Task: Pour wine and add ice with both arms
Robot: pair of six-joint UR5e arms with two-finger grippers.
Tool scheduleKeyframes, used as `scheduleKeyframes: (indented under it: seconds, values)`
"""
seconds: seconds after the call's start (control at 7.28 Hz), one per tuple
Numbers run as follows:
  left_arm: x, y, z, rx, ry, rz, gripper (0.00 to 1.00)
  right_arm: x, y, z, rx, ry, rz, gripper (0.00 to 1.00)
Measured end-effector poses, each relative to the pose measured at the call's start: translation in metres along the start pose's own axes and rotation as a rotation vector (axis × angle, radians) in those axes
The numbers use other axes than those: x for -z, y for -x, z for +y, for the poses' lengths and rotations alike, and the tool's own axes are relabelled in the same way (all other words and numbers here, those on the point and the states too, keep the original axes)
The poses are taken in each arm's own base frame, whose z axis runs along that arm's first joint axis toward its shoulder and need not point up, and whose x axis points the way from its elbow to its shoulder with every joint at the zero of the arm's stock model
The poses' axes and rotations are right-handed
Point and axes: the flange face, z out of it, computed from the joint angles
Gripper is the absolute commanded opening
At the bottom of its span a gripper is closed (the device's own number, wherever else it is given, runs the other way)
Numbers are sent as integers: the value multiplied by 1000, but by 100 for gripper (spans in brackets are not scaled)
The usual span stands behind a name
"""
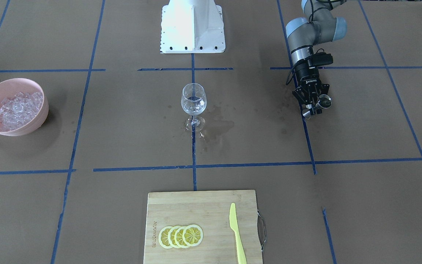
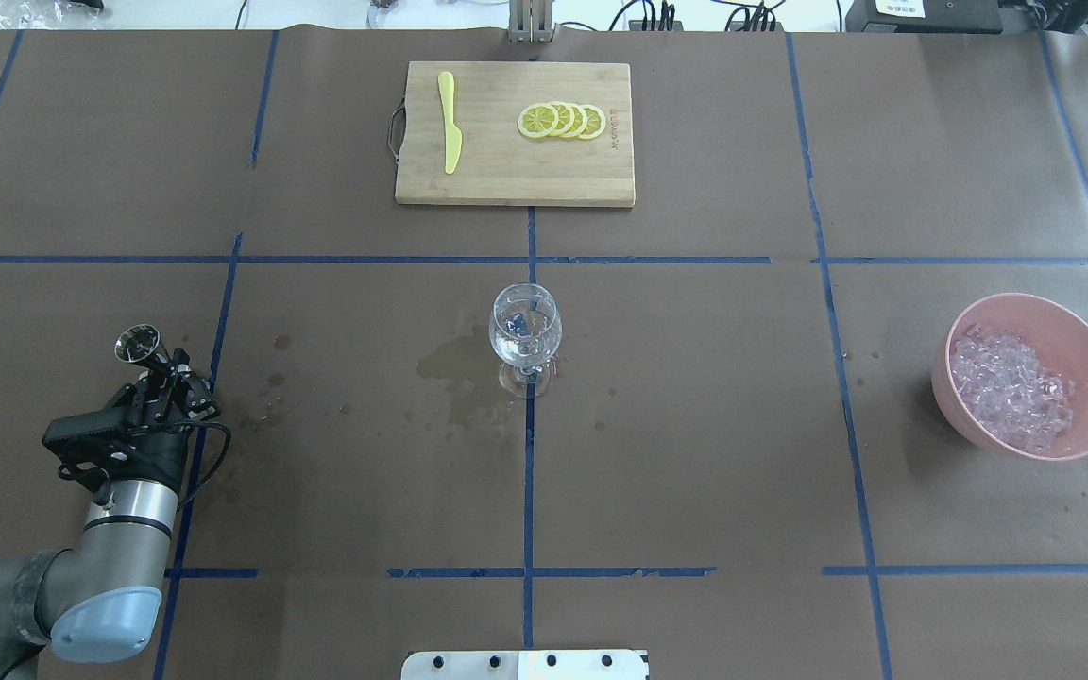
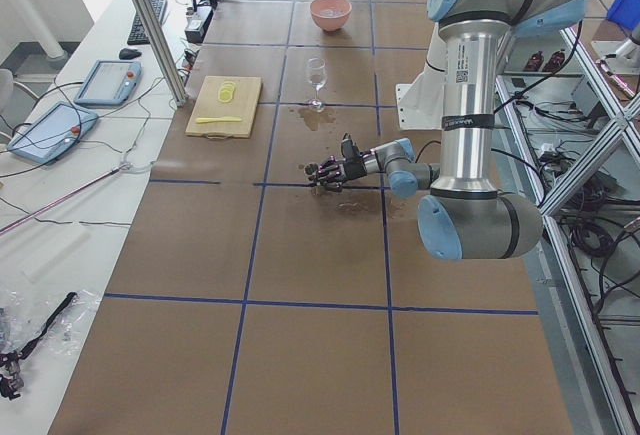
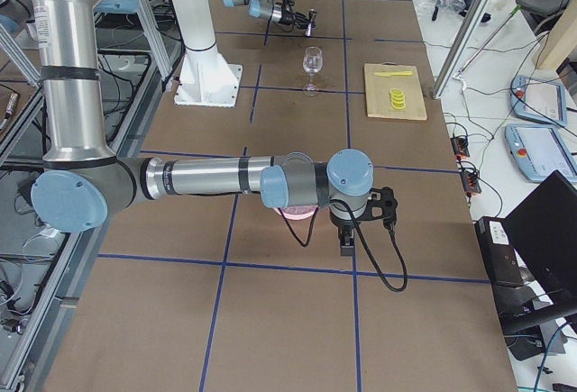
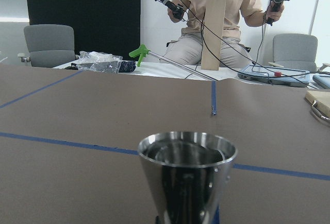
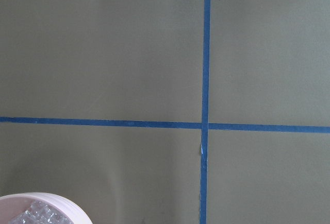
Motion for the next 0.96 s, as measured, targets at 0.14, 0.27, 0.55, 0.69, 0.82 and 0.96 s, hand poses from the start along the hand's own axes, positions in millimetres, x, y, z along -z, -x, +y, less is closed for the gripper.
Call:
scheduleKeyframes:
  seconds: [0.14, 0.27, 0.55, 0.69, 0.82, 0.96]
  values:
    - [-2, -2, -8, 9, -7, -2, 0, 0, 0, 0, 0, 0, 0, 100]
    - [-2, -5, -21, 28, -15, -1, 0, 0, 0, 0, -1, 1, 0, 100]
    - [0, -13, -48, 62, -27, 7, 0, 0, 1, 1, -2, 2, -11, 100]
    - [0, -18, -60, 60, -34, 9, 0, 0, 2, 1, -2, 3, -20, 100]
    - [-1, -24, -76, 65, -46, 11, 0, 0, 2, 2, -4, 5, -25, 100]
    - [-4, -31, -93, 76, -62, 12, 0, -1, 2, 3, -5, 6, -30, 100]
